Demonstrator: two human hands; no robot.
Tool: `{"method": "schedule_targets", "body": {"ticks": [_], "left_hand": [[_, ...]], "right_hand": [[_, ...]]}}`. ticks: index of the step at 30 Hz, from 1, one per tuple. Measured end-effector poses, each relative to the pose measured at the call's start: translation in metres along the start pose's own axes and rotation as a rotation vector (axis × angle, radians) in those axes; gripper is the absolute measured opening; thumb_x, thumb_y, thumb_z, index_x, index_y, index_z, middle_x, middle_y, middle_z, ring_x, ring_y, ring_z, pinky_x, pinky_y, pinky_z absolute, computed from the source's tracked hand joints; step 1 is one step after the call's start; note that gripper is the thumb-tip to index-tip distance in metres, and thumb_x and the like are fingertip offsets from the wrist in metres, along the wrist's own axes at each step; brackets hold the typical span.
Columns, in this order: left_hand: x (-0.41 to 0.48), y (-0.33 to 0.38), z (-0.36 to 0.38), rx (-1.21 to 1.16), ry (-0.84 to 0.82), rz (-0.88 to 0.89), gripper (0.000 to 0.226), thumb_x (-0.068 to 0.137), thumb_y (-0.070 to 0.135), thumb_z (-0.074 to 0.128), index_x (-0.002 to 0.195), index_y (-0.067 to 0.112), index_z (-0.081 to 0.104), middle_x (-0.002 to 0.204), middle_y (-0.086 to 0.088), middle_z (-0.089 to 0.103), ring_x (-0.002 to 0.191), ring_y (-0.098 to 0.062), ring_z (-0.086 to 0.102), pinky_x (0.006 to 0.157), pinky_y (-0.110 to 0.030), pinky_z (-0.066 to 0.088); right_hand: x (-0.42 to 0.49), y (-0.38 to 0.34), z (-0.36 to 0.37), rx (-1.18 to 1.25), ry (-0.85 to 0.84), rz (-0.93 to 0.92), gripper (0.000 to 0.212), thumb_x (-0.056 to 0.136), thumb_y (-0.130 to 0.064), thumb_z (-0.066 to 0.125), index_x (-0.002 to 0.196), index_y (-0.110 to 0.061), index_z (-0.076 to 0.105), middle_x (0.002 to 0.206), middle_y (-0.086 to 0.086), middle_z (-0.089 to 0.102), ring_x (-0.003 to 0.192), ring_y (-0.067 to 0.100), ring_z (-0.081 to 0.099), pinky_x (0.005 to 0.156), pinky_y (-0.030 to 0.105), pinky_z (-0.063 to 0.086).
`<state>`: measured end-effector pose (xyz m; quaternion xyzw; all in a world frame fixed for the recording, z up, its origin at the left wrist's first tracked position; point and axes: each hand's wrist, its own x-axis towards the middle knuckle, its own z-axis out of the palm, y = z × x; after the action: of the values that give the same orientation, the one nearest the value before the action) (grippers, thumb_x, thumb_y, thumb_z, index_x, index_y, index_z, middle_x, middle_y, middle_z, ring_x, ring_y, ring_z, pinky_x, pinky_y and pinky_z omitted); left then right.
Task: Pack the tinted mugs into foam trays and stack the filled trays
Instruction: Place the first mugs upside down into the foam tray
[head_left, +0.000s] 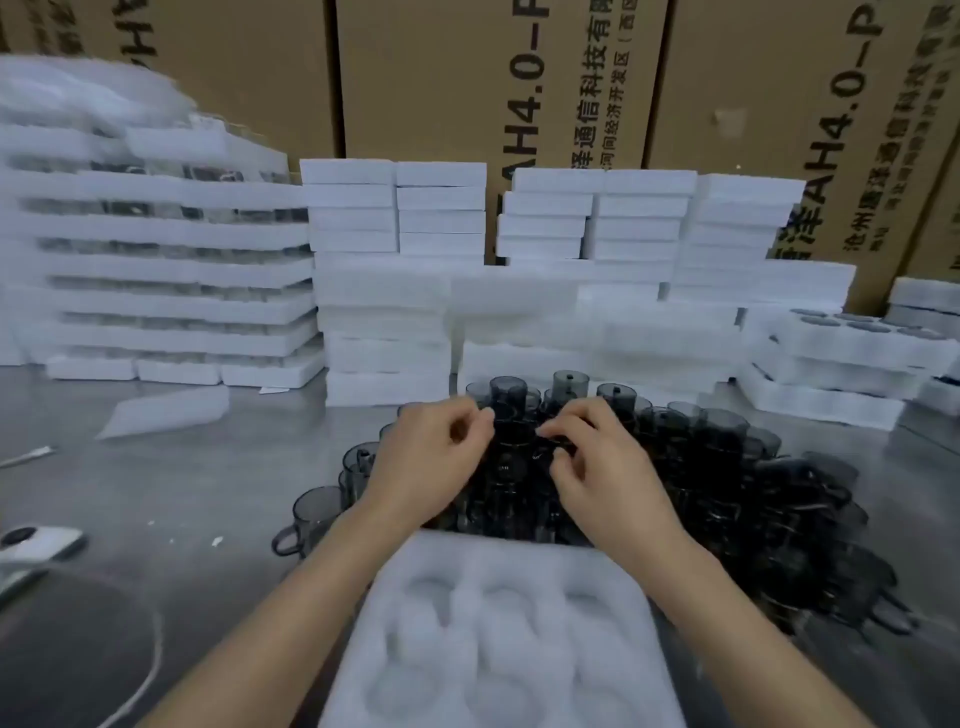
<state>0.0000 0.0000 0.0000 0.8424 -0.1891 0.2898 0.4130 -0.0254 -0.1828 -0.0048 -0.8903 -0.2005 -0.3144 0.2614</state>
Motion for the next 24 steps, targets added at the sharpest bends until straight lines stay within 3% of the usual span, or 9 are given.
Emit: {"method": "schedule_targets", "body": {"ticks": [5, 9, 12, 15, 17, 19, 22, 24], "left_hand": [[0.004, -0.010, 0.022, -0.054, 0.119, -0.077, 0.039, 0.091, 0.034, 0.051, 0.058, 0.012, 0.046, 0.052, -0.004, 0.048, 0.052, -0.014, 0.039, 0.055, -0.032, 0.036], [-0.005, -0.015, 0.030, -0.069, 0.116, -0.069, 0.039, 0.086, 0.040, 0.047, 0.057, 0.013, 0.043, 0.047, 0.006, 0.039, 0.050, -0.016, 0.035, 0.054, -0.033, 0.036], [-0.009, -0.012, 0.030, -0.045, 0.049, -0.045, 0.040, 0.088, 0.038, 0.049, 0.058, 0.011, 0.046, 0.049, 0.002, 0.044, 0.050, -0.018, 0.039, 0.055, -0.036, 0.041], [-0.013, -0.009, 0.019, -0.133, -0.371, -0.002, 0.038, 0.093, 0.031, 0.059, 0.060, 0.012, 0.056, 0.056, 0.003, 0.059, 0.051, -0.011, 0.046, 0.055, -0.028, 0.041], [-0.015, -0.006, 0.008, -0.140, -0.735, -0.005, 0.027, 0.087, 0.035, 0.069, 0.064, 0.022, 0.063, 0.060, 0.013, 0.061, 0.055, -0.002, 0.047, 0.057, -0.016, 0.038], [-0.016, -0.003, -0.004, -0.085, -0.986, -0.025, 0.012, 0.076, 0.042, 0.078, 0.078, 0.034, 0.069, 0.068, 0.025, 0.058, 0.063, 0.003, 0.046, 0.062, -0.013, 0.037], [-0.017, -0.003, -0.012, 0.032, -1.154, -0.015, 0.035, 0.069, 0.046, 0.082, 0.100, 0.046, 0.067, 0.089, 0.036, 0.054, 0.084, 0.009, 0.048, 0.075, -0.010, 0.039], [-0.021, -0.002, -0.010, 0.033, -1.186, -0.021, 0.038, 0.069, 0.043, 0.084, 0.104, 0.045, 0.069, 0.107, 0.034, 0.054, 0.101, 0.008, 0.047, 0.090, -0.025, 0.048]], "right_hand": [[0.016, 0.009, 0.027, -0.161, -0.142, 0.269, 0.046, 0.094, -0.010, 0.043, 0.140, -0.014, 0.045, 0.150, 0.000, 0.029, 0.103, 0.032, 0.061, 0.083, 0.038, 0.050], [0.006, 0.022, 0.041, -0.165, -0.215, 0.273, 0.054, 0.093, -0.004, 0.042, 0.145, -0.015, 0.038, 0.149, 0.000, 0.034, 0.112, 0.029, 0.057, 0.088, 0.037, 0.048], [0.007, 0.029, 0.044, -0.120, -0.197, 0.242, 0.054, 0.092, 0.001, 0.044, 0.145, -0.012, 0.038, 0.139, 0.007, 0.041, 0.110, 0.028, 0.055, 0.090, 0.035, 0.047], [0.009, 0.033, 0.044, -0.054, -0.101, 0.265, 0.050, 0.092, 0.004, 0.045, 0.141, -0.009, 0.044, 0.128, 0.012, 0.047, 0.103, 0.028, 0.056, 0.089, 0.033, 0.046], [0.008, 0.035, 0.041, 0.016, 0.005, 0.273, 0.045, 0.091, 0.004, 0.047, 0.134, -0.006, 0.052, 0.120, 0.012, 0.053, 0.093, 0.024, 0.057, 0.084, 0.024, 0.044], [0.007, 0.037, 0.034, 0.107, 0.113, 0.273, 0.038, 0.090, 0.001, 0.054, 0.127, -0.006, 0.058, 0.114, 0.009, 0.056, 0.079, 0.014, 0.056, 0.074, 0.010, 0.041], [0.003, 0.039, 0.023, 0.217, 0.212, 0.248, 0.026, 0.088, 0.000, 0.061, 0.112, -0.006, 0.066, 0.104, 0.007, 0.062, 0.071, 0.007, 0.058, 0.070, 0.007, 0.047], [0.003, 0.039, 0.015, 0.329, 0.236, 0.271, 0.021, 0.087, -0.001, 0.061, 0.101, -0.014, 0.068, 0.097, 0.005, 0.065, 0.069, 0.004, 0.065, 0.068, 0.009, 0.049]]}}
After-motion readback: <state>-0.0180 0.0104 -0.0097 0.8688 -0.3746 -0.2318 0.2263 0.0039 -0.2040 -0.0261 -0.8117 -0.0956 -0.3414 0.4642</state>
